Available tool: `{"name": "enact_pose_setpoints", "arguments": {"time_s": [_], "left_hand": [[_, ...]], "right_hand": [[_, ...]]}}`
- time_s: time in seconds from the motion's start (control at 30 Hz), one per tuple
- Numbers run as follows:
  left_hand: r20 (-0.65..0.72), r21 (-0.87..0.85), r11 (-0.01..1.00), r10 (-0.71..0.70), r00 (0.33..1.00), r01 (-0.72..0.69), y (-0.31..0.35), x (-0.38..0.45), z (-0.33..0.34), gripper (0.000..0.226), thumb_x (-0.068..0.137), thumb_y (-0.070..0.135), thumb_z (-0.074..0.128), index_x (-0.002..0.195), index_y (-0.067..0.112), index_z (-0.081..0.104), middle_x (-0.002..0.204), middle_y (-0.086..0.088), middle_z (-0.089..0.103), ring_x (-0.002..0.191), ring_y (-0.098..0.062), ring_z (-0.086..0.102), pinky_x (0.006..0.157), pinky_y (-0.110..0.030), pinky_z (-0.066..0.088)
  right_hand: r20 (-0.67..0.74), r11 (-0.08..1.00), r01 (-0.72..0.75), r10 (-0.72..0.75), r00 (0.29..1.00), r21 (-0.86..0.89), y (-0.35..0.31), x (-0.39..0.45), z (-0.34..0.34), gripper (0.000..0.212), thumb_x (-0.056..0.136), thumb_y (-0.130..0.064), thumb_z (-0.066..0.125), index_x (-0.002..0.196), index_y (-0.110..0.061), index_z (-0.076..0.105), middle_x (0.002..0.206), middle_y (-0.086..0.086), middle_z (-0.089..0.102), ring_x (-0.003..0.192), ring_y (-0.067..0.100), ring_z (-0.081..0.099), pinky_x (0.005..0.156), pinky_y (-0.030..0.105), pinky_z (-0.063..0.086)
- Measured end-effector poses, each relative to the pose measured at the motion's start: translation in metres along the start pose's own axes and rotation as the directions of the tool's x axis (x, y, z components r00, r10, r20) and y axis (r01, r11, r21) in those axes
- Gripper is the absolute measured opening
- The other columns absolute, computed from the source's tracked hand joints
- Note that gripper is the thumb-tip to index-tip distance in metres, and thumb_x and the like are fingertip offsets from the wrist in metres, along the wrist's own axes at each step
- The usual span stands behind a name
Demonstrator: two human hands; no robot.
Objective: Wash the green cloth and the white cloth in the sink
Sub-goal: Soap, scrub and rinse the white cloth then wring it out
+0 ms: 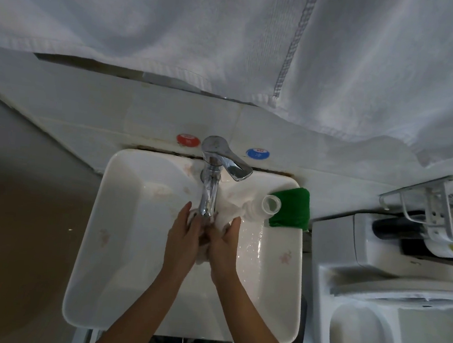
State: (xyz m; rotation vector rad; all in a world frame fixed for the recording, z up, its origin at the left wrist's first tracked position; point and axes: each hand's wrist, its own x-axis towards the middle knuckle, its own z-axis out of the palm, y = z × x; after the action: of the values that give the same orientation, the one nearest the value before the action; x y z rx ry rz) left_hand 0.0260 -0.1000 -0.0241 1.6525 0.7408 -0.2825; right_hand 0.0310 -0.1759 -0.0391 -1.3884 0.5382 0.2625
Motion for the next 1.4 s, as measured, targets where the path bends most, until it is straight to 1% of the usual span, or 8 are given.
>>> {"name": "enact_pose_setpoints", "arguments": {"time_s": [0.1, 0.2, 0.6, 0.73, 0.9, 1.07, 1.23, 1.4], "left_hand": [[0.008, 0.006, 0.999, -0.037, 0.999, 0.036, -0.007, 0.004, -0.005, 0.046, 0.097, 0.043, 0.046, 0.139, 0.027, 0.042, 0.13, 0.001, 0.055, 0.116, -0.023, 0.056, 0.098, -0.046, 0.047], [-0.022, -0.023, 0.999, -0.023, 1.0, 0.022, -0.005, 0.004, -0.001, 0.034, 0.096, 0.043, 0.048, 0.122, 0.022, 0.054, 0.109, -0.003, 0.065, 0.1, -0.022, 0.063, 0.089, -0.044, 0.052], [-0.228, 0.335, 0.934, 0.21, 0.951, -0.125, -0.007, 0.009, 0.013, 0.024, 0.09, 0.015, 0.059, 0.068, 0.007, 0.063, 0.064, -0.004, 0.059, 0.061, -0.023, 0.058, 0.059, -0.027, 0.039], [-0.277, 0.101, 0.99, 0.126, 0.952, -0.102, -0.001, 0.011, 0.014, 0.032, 0.089, 0.007, 0.054, 0.057, 0.012, 0.054, 0.055, -0.003, 0.056, 0.051, -0.014, 0.048, 0.055, -0.028, 0.038], [-0.188, 0.022, 0.989, 0.15, 0.971, -0.148, 0.0, 0.014, 0.014, 0.011, 0.09, 0.02, 0.062, 0.088, 0.017, 0.051, 0.08, -0.003, 0.061, 0.072, -0.021, 0.06, 0.062, -0.034, 0.049], [-0.098, -0.183, 0.981, 0.052, 0.994, -0.07, -0.007, 0.012, 0.007, 0.08, 0.08, 0.042, 0.071, 0.142, 0.02, 0.026, 0.131, -0.004, 0.05, 0.11, -0.02, 0.059, 0.091, -0.037, 0.053], [-0.097, -0.221, 0.975, -0.009, 0.995, -0.012, -0.011, 0.01, 0.005, 0.061, 0.082, 0.056, 0.058, 0.134, 0.027, 0.044, 0.124, 0.002, 0.059, 0.109, -0.017, 0.061, 0.095, -0.046, 0.051], [-0.123, -0.109, 0.992, 0.054, 0.991, -0.067, -0.014, 0.01, 0.001, 0.033, 0.091, 0.041, 0.052, 0.117, 0.022, 0.056, 0.105, 0.001, 0.065, 0.099, -0.02, 0.063, 0.088, -0.041, 0.052]], "right_hand": [[0.039, 1.0, -0.011, 0.01, 0.999, 0.011, -0.001, 0.003, -0.005, 0.059, 0.079, -0.006, 0.059, 0.134, -0.027, 0.048, 0.122, 0.0, 0.065, 0.109, 0.019, 0.063, 0.091, 0.036, 0.055], [0.124, 0.995, -0.102, 0.098, 0.987, 0.023, -0.005, 0.002, -0.005, 0.025, 0.086, -0.015, 0.06, 0.109, -0.017, 0.068, 0.105, 0.008, 0.073, 0.1, 0.025, 0.068, 0.089, 0.037, 0.054], [-0.058, 0.952, -0.123, 0.111, 0.992, -0.279, -0.005, 0.007, 0.018, 0.019, 0.093, -0.027, 0.055, 0.087, -0.01, 0.062, 0.072, -0.001, 0.06, 0.056, 0.005, 0.06, 0.043, 0.014, 0.038], [-0.166, 0.957, -0.166, 0.129, 0.978, -0.237, -0.002, 0.012, 0.021, 0.026, 0.089, -0.018, 0.049, 0.064, -0.011, 0.054, 0.065, 0.012, 0.061, 0.065, 0.029, 0.062, 0.063, 0.044, 0.053], [-0.19, 0.997, -0.013, -0.003, 0.982, -0.082, -0.009, 0.008, 0.02, 0.033, 0.095, -0.018, 0.044, 0.064, -0.027, 0.051, 0.064, -0.006, 0.051, 0.064, 0.012, 0.047, 0.063, 0.038, 0.042], [-0.154, 0.981, -0.106, 0.131, 0.979, 0.162, -0.015, 0.012, 0.016, 0.02, 0.095, -0.011, 0.052, 0.113, -0.018, 0.055, 0.105, 0.009, 0.062, 0.094, 0.02, 0.062, 0.087, 0.038, 0.052], [-0.039, 0.959, -0.186, 0.198, 0.979, 0.214, -0.002, 0.008, 0.014, 0.05, 0.069, -0.017, 0.059, 0.119, -0.025, 0.061, 0.12, 0.009, 0.065, 0.109, 0.03, 0.064, 0.095, 0.046, 0.053], [0.069, 0.981, -0.184, 0.179, 0.981, 0.065, -0.006, -0.003, 0.008, 0.024, 0.08, -0.028, 0.058, 0.09, -0.007, 0.064, 0.08, 0.008, 0.065, 0.077, 0.025, 0.062, 0.064, 0.032, 0.05]]}}
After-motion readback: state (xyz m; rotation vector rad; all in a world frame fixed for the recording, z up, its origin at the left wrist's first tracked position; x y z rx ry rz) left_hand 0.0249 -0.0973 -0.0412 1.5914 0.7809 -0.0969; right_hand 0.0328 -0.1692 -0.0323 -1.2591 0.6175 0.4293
